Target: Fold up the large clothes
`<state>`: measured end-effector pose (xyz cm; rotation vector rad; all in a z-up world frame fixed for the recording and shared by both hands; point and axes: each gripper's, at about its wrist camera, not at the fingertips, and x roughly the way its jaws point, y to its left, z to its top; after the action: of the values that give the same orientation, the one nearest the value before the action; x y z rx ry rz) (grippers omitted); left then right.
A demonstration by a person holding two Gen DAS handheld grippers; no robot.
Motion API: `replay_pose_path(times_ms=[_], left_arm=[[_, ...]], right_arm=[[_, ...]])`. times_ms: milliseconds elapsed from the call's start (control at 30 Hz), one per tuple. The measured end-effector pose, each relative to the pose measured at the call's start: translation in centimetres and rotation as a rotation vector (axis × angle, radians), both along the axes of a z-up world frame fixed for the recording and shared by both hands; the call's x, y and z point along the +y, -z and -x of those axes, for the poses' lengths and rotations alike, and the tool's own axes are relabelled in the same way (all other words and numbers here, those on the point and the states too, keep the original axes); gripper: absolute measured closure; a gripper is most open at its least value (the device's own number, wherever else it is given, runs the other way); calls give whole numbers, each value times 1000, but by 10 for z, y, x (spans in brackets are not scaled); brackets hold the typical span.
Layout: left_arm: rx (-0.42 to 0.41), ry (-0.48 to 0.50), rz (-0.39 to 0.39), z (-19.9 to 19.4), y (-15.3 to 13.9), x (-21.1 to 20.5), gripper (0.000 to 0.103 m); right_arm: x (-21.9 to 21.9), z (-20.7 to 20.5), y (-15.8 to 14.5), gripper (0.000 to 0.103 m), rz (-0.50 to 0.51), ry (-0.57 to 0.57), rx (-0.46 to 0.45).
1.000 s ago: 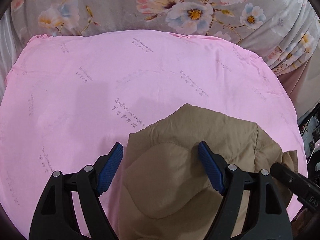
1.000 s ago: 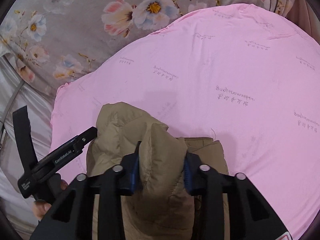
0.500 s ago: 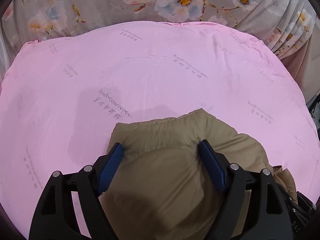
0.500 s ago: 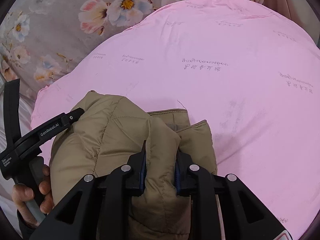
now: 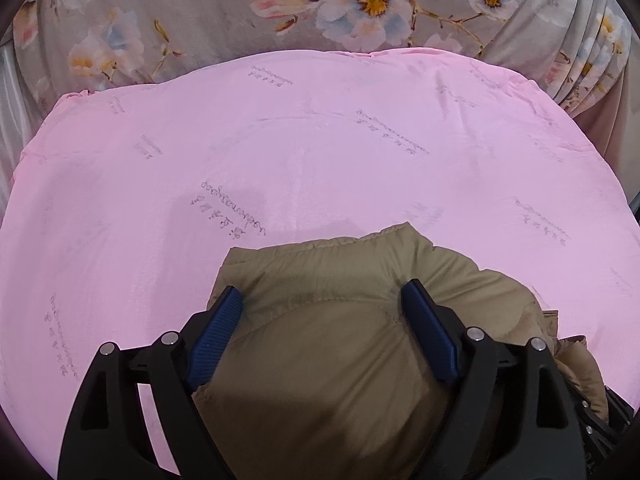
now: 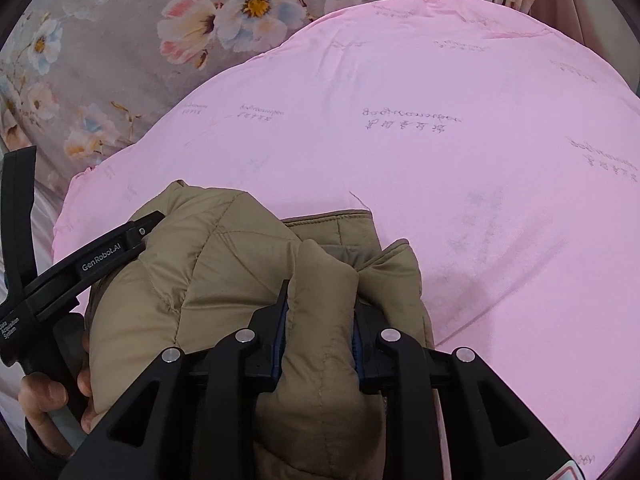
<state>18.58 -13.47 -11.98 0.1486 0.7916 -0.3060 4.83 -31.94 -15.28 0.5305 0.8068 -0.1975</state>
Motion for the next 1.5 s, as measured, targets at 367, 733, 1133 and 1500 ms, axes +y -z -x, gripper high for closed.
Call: replay_pose_path(times_ms=[367, 733, 1133, 1500], left_arm=[[-44, -19, -44, 3, 5, -7, 21], [9, 10, 59, 27, -23, 25, 22], [120, 111, 42, 129, -32, 78, 22], [192, 87, 31, 139, 3, 95, 20]], right_arm=[[-1, 0, 3, 83, 9, -6, -8], [-12, 39, -62, 67, 47, 5, -31], [26, 136, -42, 45, -158, -211, 57], [39, 140, -24, 92, -99, -224, 114]])
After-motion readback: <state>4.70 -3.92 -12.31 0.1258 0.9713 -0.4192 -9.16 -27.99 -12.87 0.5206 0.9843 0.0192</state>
